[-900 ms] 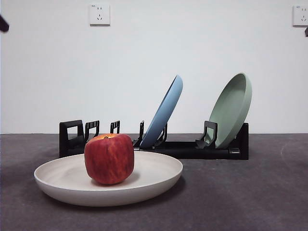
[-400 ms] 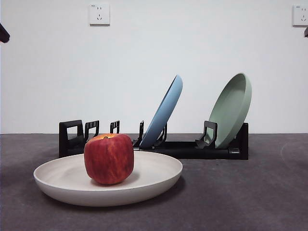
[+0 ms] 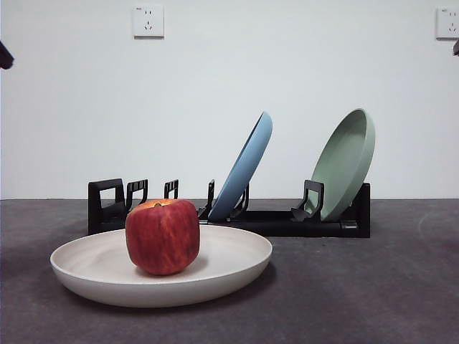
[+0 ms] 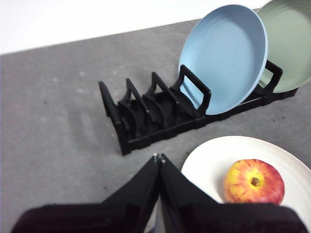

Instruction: Take the yellow plate from the plate rack,put the plate on the table,take the apple from the table,put the apple in the plate

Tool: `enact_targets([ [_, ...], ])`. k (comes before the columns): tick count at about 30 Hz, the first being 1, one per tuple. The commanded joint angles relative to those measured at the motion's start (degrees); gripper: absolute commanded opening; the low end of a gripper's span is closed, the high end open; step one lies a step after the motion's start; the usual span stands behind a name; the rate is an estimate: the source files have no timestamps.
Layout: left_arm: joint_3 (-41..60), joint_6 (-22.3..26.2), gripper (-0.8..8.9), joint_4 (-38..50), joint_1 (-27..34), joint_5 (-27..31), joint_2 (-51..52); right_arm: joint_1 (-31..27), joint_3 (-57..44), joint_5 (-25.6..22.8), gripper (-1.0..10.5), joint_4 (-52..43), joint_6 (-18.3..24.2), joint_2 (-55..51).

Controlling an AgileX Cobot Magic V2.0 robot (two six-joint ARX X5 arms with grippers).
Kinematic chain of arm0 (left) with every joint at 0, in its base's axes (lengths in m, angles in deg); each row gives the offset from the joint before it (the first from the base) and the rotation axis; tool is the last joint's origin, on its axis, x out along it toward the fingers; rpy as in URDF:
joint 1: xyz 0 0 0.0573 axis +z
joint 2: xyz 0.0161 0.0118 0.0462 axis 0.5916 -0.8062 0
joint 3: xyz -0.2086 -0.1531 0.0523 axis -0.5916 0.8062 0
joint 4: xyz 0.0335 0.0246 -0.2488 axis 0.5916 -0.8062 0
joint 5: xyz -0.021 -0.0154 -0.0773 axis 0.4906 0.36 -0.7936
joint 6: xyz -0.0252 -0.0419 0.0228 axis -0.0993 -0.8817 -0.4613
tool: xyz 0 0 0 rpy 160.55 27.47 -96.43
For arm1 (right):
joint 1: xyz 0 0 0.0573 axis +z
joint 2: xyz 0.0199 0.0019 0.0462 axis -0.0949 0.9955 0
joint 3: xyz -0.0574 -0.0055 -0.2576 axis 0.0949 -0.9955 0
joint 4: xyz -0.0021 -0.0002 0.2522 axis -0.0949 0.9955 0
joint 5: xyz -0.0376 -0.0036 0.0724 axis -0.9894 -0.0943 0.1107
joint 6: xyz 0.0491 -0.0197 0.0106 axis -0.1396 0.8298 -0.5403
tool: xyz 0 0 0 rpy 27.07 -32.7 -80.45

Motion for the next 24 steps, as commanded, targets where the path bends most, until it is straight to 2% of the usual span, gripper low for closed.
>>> enact_targets([
  [1, 0.28, 4.74, -0.03, 0.66, 1.11, 0.17, 2.69, 0.07, -0.37, -0.2, 0.0, -0.28, -0.52, -0.04],
  [6, 2.29, 6.99, -0.03, 1.2, 6.03, -0.85, 8.39, 0.07, -0.37, -0.22, 0.0, -0.28, -0.52, -0.04],
  [13, 13.29, 6.99, -0.03, 7.63, 13.14, -0.85, 19.93, 0.07, -0.37, -0.22, 0.0, -0.28, -0.52, -0.04],
  [18, 21.03, 6.91, -0.03, 11.74, 15.93, -0.83, 25.31, 0.07, -0.37, -0.22, 0.0, -0.28, -0.52, -0.04],
  [24, 26.84, 5.4, -0.03, 12.07, 17.55, -0.83, 28.57, 0.07, -0.37, -0.22, 0.0, -0.28, -0.52, -0.04],
])
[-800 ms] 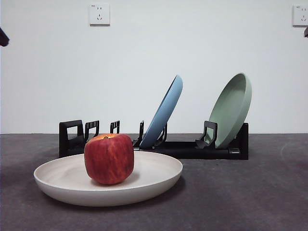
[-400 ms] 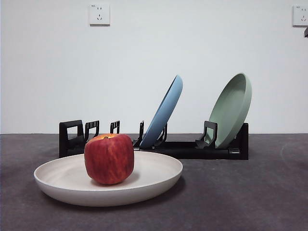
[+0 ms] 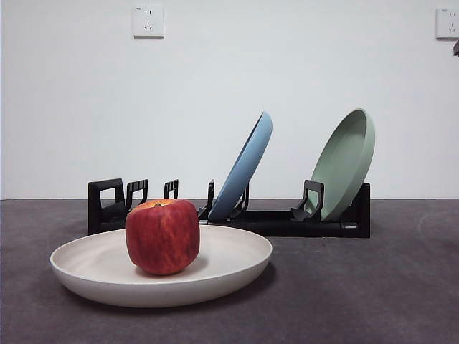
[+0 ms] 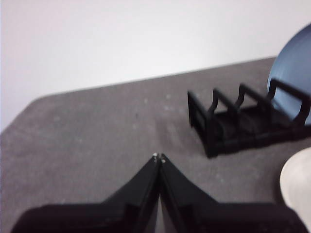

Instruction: Take the yellow plate from the plate rack,put the plate on the table,take the apple from the table,put the apple in the plate

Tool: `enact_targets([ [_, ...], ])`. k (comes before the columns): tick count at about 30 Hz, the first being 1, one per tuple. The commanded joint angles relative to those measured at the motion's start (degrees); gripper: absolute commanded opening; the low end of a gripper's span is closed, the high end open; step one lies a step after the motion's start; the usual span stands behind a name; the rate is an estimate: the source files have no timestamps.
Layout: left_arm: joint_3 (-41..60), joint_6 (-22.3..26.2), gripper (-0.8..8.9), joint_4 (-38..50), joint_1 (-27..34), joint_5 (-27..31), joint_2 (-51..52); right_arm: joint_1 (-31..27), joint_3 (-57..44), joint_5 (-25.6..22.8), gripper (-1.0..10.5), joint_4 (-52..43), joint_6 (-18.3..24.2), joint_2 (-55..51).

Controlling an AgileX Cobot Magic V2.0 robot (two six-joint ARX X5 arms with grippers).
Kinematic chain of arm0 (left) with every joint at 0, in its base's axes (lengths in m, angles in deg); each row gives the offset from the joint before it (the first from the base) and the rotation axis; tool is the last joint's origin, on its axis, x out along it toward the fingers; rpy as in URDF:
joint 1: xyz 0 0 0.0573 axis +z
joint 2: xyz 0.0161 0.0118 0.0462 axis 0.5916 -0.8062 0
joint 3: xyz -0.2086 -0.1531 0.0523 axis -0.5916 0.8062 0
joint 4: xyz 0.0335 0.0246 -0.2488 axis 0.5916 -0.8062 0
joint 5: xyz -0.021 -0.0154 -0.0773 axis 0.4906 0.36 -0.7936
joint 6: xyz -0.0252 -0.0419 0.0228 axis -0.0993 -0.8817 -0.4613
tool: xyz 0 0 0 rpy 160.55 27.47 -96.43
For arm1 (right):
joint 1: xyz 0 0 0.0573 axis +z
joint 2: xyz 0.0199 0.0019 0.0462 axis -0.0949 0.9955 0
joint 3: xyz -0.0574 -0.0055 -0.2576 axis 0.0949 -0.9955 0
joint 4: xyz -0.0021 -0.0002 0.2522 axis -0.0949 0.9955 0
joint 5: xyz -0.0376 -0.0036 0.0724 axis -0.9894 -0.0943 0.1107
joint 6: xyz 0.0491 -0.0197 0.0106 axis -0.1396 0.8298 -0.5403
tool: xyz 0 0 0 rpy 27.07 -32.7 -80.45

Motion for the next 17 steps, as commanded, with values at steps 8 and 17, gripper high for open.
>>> enact_targets([
  [8, 3.8, -1.31, -0.03, -1.16, 1.16, -0.17, 2.84, 0.07, -0.37, -0.2, 0.0, -0.35, -0.5, -0.04],
  [17, 3.8, -2.69, -0.03, -5.25, 1.11, -0.09, 2.82, 0.07, -0.37, -0.2, 0.0, -0.35, -0.5, -0.04],
])
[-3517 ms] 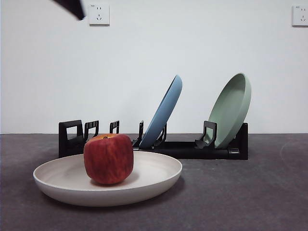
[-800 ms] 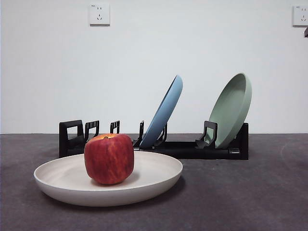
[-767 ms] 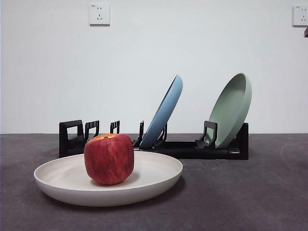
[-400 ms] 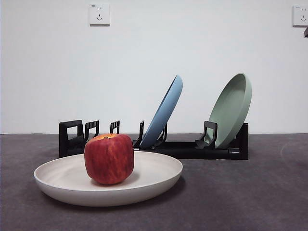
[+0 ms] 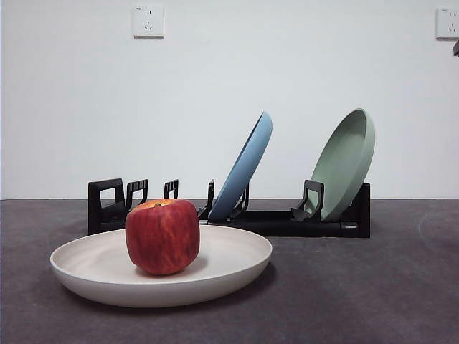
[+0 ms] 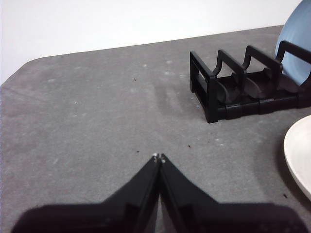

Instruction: Take the yellow plate from the plate rack,put the plate on the table,take the apple from the table,put the apple in the plate

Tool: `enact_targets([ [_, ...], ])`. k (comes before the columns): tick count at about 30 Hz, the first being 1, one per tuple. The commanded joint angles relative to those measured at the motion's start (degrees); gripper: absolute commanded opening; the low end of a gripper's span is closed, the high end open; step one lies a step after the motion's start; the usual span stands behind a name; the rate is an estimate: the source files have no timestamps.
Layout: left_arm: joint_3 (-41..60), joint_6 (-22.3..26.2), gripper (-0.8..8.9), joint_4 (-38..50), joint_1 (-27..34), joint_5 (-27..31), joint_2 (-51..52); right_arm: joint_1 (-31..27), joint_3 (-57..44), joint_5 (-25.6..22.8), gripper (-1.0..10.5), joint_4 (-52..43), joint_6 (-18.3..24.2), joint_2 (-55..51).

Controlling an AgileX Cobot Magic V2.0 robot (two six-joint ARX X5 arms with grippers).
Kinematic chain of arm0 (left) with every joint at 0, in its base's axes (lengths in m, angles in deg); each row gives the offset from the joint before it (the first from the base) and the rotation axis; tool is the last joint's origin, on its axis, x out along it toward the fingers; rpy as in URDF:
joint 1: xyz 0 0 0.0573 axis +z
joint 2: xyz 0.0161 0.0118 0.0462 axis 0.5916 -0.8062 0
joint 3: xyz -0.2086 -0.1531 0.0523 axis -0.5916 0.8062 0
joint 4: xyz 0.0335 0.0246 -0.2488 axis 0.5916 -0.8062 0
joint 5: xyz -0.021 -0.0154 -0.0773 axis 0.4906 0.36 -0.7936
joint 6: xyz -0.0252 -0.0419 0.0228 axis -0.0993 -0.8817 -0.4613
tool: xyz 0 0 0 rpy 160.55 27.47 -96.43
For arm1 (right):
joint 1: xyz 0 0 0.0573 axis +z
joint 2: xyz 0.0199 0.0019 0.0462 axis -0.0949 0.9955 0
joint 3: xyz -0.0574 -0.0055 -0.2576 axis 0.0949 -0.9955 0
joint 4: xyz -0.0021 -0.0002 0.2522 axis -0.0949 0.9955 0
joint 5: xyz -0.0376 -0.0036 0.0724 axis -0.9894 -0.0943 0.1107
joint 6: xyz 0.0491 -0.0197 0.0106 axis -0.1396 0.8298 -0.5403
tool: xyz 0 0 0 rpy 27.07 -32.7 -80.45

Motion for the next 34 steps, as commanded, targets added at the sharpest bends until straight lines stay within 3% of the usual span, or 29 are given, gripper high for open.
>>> enact_targets([
  [1, 0.59, -0.76, -0.03, -0.13, 0.22, -0.02, 0.15, 0.07, -0.37, -0.2, 0.0, -0.35, -0.48, -0.04],
  [29, 0.59, -0.74, -0.03, -0.13, 0.22, 0.09, 0.15, 0.09, -0.37, -0.17, 0.0, 0.13, -0.46, -0.39],
  [34, 0.59, -0.74, -0.03, -0.13, 0.22, 0.07, 0.15, -0.42, -0.39, -1.73, 0.0, 2.1, 8.76, -4.98],
])
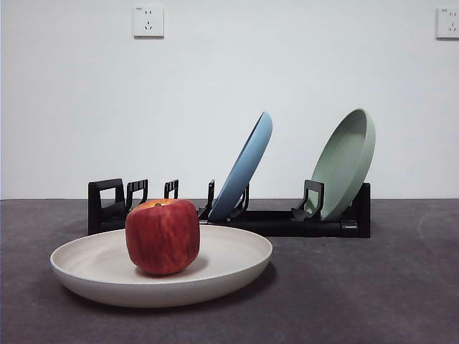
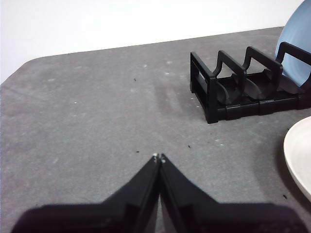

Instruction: Take the yellow plate from the plate rack,put the plate on the table,take the apple from the table,put the apple in the plate

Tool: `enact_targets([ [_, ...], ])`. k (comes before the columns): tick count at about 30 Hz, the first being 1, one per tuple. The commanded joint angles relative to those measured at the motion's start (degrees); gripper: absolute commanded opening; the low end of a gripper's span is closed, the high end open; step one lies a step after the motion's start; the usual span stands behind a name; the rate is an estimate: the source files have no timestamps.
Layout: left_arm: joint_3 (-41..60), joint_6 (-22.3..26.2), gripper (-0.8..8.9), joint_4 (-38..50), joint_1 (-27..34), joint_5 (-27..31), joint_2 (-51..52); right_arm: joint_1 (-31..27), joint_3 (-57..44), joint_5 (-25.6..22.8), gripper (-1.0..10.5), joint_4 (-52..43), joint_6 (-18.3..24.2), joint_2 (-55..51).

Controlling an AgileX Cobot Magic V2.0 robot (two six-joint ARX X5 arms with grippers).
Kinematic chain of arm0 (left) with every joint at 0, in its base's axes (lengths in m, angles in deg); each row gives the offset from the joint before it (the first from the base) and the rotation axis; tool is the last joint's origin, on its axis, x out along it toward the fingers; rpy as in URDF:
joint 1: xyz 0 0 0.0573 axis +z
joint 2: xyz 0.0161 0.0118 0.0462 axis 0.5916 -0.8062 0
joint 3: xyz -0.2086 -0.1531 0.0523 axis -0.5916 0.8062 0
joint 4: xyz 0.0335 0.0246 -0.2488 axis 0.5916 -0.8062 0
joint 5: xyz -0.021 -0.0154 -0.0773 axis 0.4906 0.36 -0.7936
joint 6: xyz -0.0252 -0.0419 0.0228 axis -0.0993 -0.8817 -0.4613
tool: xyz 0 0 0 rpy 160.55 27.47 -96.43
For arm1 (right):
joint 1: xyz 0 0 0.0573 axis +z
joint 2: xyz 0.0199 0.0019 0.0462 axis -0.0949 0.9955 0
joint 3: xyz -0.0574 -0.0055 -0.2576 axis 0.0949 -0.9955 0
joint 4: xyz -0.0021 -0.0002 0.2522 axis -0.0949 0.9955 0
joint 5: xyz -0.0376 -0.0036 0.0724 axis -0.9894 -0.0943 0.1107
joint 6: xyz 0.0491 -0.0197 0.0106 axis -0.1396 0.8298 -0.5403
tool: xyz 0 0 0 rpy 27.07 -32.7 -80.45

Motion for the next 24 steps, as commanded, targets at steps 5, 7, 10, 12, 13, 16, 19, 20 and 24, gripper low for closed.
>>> enact_targets([
  [5, 0.59, -0.37, -0.03, -0.13, 0.22, 0.0, 0.15, -3.52, -1.7, 0.09, 0.0, 1.92, 13.35, -7.41],
  [7, 0.59, -0.37, -0.03, -0.13, 0.22, 0.0, 0.15, -5.66, -3.69, 0.2, 0.0, 0.68, 13.92, -10.21],
  [10, 0.59, -0.37, -0.03, -0.13, 0.22, 0.0, 0.15, -9.2, -8.57, 0.22, 0.0, -2.58, 13.9, -14.86],
  [12, 0.59, -0.39, -0.03, -0.11, 0.22, 0.0, 0.15, -10.99, -12.81, 0.2, 0.0, -6.14, 13.94, -17.68],
  [13, 0.59, -0.37, -0.03, -0.13, 0.22, 0.0, 0.15, -11.72, -15.3, 0.2, 0.0, -8.48, 13.94, -19.04],
  [16, 0.59, -0.37, -0.03, -0.13, 0.22, 0.0, 0.15, -12.55, -22.12, 0.2, 0.0, -15.32, 13.94, -22.21],
  [19, 0.59, -0.37, -0.03, -0.13, 0.22, 0.0, 0.15, -12.55, -27.23, 0.22, 0.0, -19.37, 13.92, -24.55],
  [20, 0.59, -0.37, -0.03, -0.13, 0.22, 0.0, 0.15, -12.52, -28.28, 0.22, 0.0, -19.28, 13.9, -25.29],
  [24, 0.59, -0.37, -0.03, -0.13, 0.22, 0.0, 0.15, -12.52, -30.93, 0.42, 0.0, -19.17, 13.88, -27.47],
])
